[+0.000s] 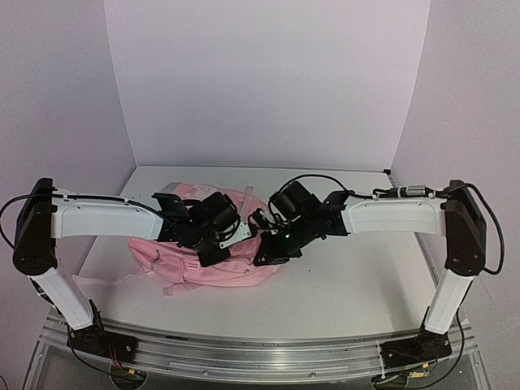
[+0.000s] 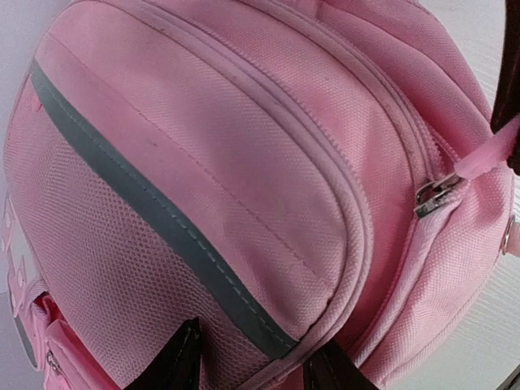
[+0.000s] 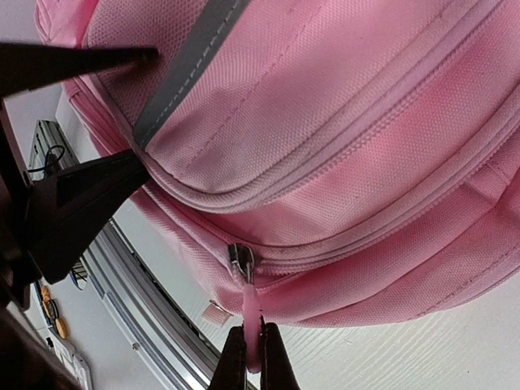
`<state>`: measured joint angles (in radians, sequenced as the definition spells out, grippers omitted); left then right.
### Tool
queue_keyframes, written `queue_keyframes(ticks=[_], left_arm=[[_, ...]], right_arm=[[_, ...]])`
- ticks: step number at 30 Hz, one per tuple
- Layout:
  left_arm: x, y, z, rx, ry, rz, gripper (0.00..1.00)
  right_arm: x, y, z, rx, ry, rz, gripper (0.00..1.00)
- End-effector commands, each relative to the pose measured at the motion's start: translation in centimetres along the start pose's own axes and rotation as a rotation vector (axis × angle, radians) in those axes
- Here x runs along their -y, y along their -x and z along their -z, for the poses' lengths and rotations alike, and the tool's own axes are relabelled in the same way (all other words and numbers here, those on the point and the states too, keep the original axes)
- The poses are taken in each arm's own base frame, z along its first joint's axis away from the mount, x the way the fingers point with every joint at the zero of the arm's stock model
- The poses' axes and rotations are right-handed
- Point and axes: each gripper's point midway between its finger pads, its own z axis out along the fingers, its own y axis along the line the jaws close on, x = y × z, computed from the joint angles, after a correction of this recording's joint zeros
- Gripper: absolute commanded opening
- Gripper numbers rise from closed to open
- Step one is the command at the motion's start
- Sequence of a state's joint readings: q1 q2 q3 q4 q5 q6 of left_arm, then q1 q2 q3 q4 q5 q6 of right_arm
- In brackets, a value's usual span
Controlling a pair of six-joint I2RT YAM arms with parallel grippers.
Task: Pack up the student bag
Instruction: Zip the student bag at the center of the board.
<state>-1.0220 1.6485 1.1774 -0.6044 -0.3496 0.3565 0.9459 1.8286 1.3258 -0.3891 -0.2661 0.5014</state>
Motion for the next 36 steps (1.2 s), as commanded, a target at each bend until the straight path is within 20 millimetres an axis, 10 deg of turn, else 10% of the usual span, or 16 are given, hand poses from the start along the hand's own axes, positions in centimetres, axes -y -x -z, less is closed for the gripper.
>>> queue_keyframes(ticks=[1, 3, 15, 22, 27, 36], left_arm=[[-3.4, 2.5, 0.7, 0.055, 0.133, 0.039, 0.26], [-4.0, 2.5, 1.2, 0.065, 0.159, 0.051, 0.02], [-8.5, 3.3, 10.0, 0.35, 0.29, 0.28, 0.0], [-10.1, 2.8, 13.3, 0.484, 0.33, 0.459, 0.0], [-8.3, 3.5, 12.8, 0.511, 0.221, 0.451, 0.0], [-5.9, 3.7, 11.0, 0.457, 0.102, 0.418, 0.0]], right_arm=[[-2.3, 0.7, 1.1, 0.012, 0.079, 0.003, 0.0], [-1.8, 0.8, 1.1, 0.028, 0.05, 0.0, 0.0], [-0.1, 2.6, 1.9, 0.121, -0.077, 0.185, 0.0], [-7.1, 2.6, 4.3, 0.145, 0.214, 0.314, 0.0], [-12.4, 0.2, 4.5, 0.179, 0.302, 0.775, 0.0], [-7.4, 1.5, 1.5, 0.192, -0.053, 1.28, 0.0]])
